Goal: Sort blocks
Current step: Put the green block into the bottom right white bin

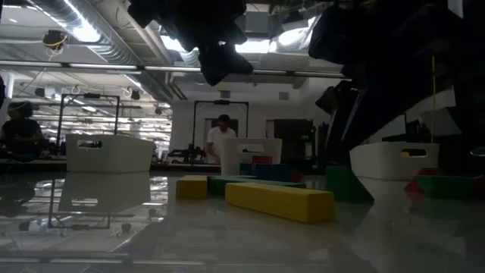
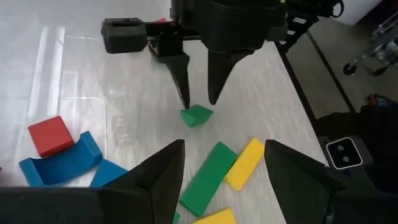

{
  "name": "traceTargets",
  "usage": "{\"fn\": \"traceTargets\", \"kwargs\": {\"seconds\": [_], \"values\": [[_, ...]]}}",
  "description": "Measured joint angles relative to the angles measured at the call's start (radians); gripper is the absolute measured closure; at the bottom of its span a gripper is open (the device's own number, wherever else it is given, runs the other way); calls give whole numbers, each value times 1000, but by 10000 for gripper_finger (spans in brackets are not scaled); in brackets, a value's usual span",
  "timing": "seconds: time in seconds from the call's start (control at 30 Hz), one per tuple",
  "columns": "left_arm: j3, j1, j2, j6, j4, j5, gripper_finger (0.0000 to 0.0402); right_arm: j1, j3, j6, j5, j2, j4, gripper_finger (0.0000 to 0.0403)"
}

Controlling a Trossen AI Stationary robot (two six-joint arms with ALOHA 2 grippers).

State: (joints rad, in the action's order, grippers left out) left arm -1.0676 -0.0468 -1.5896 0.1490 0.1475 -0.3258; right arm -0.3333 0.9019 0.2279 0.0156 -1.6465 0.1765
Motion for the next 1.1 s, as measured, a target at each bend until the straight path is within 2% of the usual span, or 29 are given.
{"fn": "traceTargets", "kwargs": {"seconds": [0.47, 0.83, 1.1], "values": [[0, -26, 0, 0, 0, 0, 192, 0, 0, 28, -4, -1, -4, 244], [0, -26, 0, 0, 0, 0, 192, 0, 0, 29, -4, -2, -20, 149], [0, -26, 0, 0, 2, 1, 192, 0, 0, 29, 39, -55, -31, 134]]}}
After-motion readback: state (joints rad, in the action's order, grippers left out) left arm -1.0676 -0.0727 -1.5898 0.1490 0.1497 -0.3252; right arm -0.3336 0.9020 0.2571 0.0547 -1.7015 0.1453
